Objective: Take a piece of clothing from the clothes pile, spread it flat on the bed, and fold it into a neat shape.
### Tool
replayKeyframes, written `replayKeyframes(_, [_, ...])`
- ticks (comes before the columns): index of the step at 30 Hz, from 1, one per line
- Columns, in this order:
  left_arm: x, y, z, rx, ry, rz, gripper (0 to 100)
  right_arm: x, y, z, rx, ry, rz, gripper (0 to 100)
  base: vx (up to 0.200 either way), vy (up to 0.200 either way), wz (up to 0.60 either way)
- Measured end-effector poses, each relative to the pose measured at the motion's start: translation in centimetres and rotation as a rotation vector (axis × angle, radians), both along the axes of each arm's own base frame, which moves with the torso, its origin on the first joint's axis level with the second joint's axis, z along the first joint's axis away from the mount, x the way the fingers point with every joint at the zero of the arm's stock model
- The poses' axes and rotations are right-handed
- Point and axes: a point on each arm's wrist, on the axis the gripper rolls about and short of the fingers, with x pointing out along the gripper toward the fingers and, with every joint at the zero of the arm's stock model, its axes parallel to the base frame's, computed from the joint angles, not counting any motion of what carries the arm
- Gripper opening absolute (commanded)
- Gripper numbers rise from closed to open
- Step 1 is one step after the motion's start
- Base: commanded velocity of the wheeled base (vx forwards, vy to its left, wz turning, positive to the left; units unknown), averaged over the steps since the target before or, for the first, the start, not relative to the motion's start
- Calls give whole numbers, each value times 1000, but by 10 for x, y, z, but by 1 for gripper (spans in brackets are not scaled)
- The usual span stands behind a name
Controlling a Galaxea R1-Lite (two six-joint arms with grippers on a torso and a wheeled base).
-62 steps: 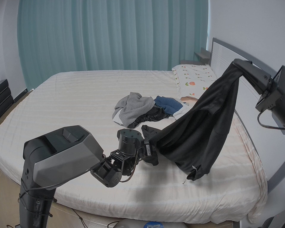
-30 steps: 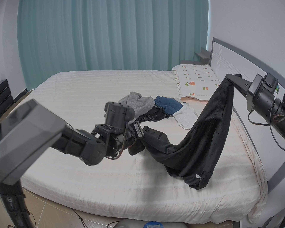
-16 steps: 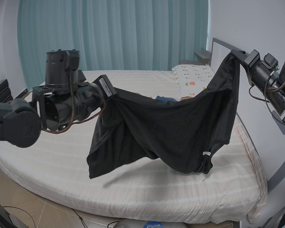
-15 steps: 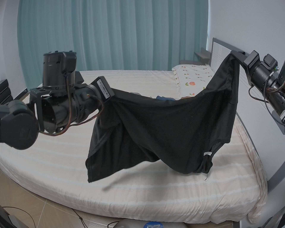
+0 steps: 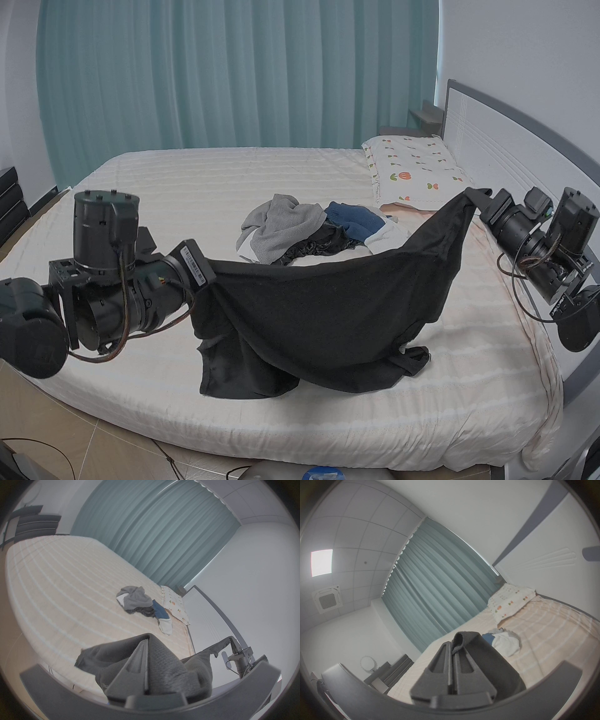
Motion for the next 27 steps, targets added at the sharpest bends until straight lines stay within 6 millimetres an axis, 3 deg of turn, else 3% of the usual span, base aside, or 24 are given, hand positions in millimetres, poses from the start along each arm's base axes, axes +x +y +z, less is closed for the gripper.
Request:
replayKeyframes(10, [-10,8,-23,5,32,-5,0,-2,6,-34,38,135,23,0,-20,0,0])
replayKeyframes(18, [-17,11,-36,5,52,-8,0,-9,7,-37,41,150,30,0,-200,0,0])
replayKeyframes(27, [-17,11,-36,-25,54,-36,0,-13,8,-38,37,159,38,0,0,0,0])
